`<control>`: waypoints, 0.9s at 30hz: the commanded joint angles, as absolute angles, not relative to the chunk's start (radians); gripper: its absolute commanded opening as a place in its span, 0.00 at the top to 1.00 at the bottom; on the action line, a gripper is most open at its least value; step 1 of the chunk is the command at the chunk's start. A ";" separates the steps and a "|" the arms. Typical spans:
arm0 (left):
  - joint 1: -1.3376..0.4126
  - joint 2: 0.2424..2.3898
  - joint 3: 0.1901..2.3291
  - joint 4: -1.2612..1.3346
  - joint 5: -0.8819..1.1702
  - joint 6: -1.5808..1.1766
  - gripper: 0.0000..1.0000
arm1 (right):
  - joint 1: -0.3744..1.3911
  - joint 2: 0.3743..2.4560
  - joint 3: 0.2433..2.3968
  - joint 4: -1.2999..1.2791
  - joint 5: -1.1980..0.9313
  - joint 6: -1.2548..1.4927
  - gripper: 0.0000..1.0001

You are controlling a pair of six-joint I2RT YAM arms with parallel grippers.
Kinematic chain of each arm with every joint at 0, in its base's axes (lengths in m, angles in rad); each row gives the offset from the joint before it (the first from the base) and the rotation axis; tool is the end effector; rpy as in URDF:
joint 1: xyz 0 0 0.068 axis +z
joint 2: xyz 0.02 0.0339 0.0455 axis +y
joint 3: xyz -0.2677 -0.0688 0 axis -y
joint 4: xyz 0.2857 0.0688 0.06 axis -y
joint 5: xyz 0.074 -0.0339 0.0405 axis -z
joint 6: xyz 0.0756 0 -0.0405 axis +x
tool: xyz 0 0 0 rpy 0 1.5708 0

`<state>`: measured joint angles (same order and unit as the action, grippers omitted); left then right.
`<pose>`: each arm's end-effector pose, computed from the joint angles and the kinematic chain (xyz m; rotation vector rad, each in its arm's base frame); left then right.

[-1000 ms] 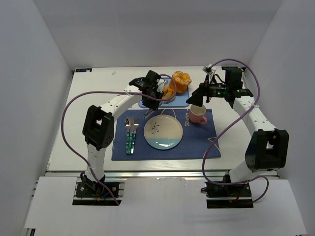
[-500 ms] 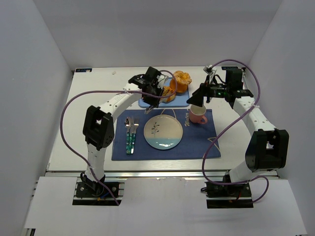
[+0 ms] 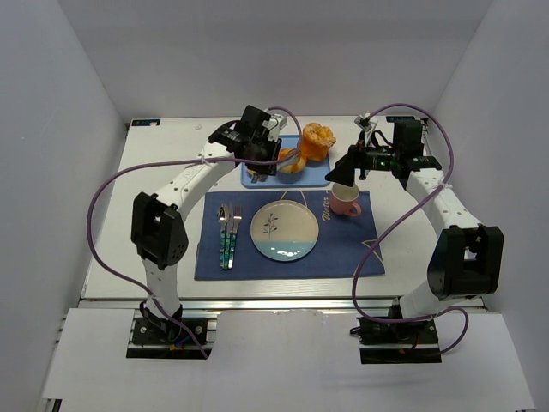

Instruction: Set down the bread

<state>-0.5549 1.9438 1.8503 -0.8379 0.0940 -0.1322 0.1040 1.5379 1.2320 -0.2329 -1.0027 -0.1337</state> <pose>0.4184 -0.2677 0.2761 0.5719 2.4770 -0.3960 0.3914 0.1049 0.2934 -0.8099 1.8122 1.0228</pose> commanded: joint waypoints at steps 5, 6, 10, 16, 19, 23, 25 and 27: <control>-0.545 1.835 1.813 -0.796 0.166 -0.149 1.00 | 0.097 1.509 1.227 -0.202 -1.031 -0.124 0.10; -0.545 1.829 1.807 -0.796 0.172 -0.149 1.00 | 0.098 1.509 1.226 -0.202 -1.031 -0.124 0.11; -0.545 1.790 1.760 -0.799 0.206 -0.144 1.00 | 0.095 1.508 1.226 -0.202 -1.029 -0.124 0.11; -0.545 1.706 1.669 -0.792 0.221 -0.147 1.00 | 0.095 1.506 1.220 -0.202 -1.031 -0.124 0.11; -0.545 1.663 1.631 -0.782 0.227 -0.153 1.00 | 0.095 1.506 1.218 -0.201 -1.032 -0.124 0.11; -0.545 1.618 1.589 -0.775 0.230 -0.161 1.00 | 0.095 1.506 1.221 -0.201 -1.037 -0.123 0.11; -0.545 1.597 1.569 -0.773 0.227 -0.164 1.00 | 0.095 1.506 1.223 -0.201 -1.039 -0.123 0.11; -0.545 1.583 1.557 -0.776 0.233 -0.167 1.00 | 0.095 1.506 1.223 -0.202 -1.040 -0.123 0.11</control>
